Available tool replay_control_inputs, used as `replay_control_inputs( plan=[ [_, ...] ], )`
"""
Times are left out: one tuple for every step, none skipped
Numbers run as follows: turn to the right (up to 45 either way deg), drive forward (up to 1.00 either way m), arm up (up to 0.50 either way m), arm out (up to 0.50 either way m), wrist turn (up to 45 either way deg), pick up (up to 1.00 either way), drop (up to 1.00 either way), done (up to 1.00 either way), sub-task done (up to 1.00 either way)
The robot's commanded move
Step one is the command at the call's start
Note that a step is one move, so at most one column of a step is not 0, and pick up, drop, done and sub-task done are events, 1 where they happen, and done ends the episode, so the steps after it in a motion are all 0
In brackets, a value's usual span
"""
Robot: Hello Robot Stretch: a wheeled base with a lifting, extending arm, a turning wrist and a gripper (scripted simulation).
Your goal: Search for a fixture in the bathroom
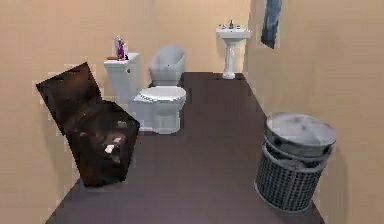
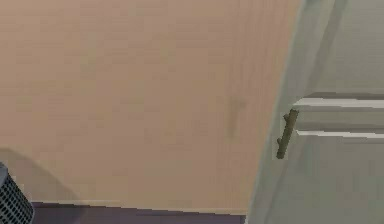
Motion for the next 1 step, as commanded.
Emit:
replay_control_inputs(
  plan=[
    [3.0,0.00,0.00,0.00,0.0,0.00,0.00,0.00,0.00]
  ],
)
